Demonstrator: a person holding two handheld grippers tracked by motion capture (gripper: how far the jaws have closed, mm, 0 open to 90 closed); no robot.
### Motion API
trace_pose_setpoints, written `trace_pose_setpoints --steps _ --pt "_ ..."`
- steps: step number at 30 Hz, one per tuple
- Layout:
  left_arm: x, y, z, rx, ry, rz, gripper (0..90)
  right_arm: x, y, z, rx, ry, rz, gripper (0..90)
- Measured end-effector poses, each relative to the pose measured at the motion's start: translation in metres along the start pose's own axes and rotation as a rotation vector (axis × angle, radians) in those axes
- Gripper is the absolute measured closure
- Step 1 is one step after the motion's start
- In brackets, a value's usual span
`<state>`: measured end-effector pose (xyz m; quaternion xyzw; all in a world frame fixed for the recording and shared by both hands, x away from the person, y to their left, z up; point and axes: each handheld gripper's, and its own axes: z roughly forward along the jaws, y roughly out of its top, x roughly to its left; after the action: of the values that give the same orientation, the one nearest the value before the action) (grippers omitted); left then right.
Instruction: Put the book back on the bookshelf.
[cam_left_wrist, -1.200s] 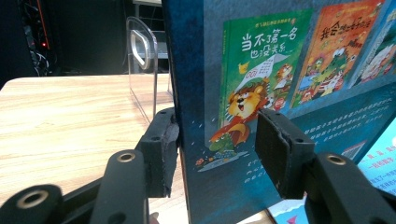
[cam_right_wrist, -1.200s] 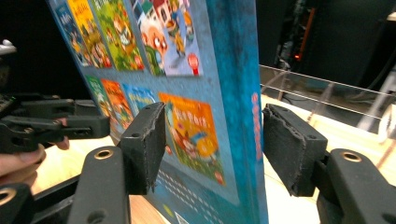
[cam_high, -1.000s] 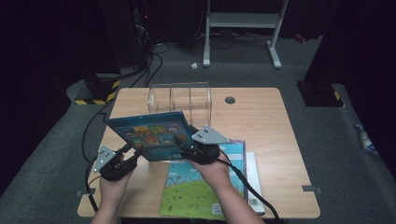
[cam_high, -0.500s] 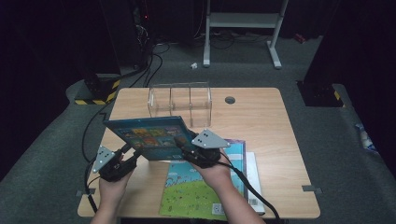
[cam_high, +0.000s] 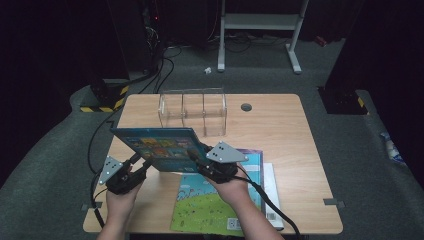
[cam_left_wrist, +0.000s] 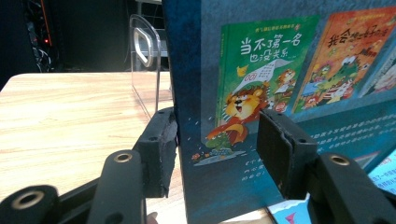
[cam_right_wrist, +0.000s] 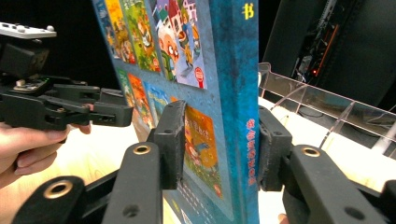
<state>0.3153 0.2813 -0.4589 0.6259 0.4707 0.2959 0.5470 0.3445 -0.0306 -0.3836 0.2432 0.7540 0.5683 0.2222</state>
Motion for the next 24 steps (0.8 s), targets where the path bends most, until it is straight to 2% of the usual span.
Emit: trace_pose_setpoints --steps 11,12,14,16,17,18,19,20,21,24 --pt "0.001 -0.001 -0.001 -0.001 0.008 -0.004 49.1 0.003 -0.001 -0.005 0.000 0.027 -0.020 66.3" --pt "0.002 -0.001 -0.001 -0.003 0.008 -0.005 51.0 0.003 -0.001 -0.006 -0.001 0.029 -0.021 67.5" --pt "0.004 -0.002 -0.002 -0.003 0.005 -0.023 51.3 0.004 -0.002 -0.007 -0.010 0.034 -0.022 75.6" --pt "0.004 -0.002 -0.002 -0.006 0.005 -0.024 51.0 0.004 -0.003 -0.008 -0.009 0.048 -0.004 78.7" --pt "0.003 -0.001 -0.003 -0.006 0.003 -0.021 51.0 0.002 -0.004 -0.008 -0.011 0.067 0.032 80.2" --pt "0.002 0.001 -0.004 -0.010 -0.001 -0.016 50.9 0.002 -0.005 -0.007 -0.017 0.055 0.049 79.2" --pt "-0.003 0.005 -0.007 -0.023 -0.007 -0.004 50.7 0.002 -0.007 -0.007 -0.013 0.022 0.058 79.1" --pt "-0.006 0.008 -0.008 -0.030 -0.013 0.006 49.9 -0.003 -0.011 -0.008 -0.021 0.033 0.103 80.3" --pt "-0.010 0.012 -0.010 -0.039 -0.023 0.011 49.2 -0.005 -0.013 -0.008 -0.027 0.039 0.117 80.8" --pt "-0.022 0.023 -0.016 -0.058 -0.046 0.044 46.1 0.003 -0.014 -0.008 -0.043 0.015 0.098 81.1"
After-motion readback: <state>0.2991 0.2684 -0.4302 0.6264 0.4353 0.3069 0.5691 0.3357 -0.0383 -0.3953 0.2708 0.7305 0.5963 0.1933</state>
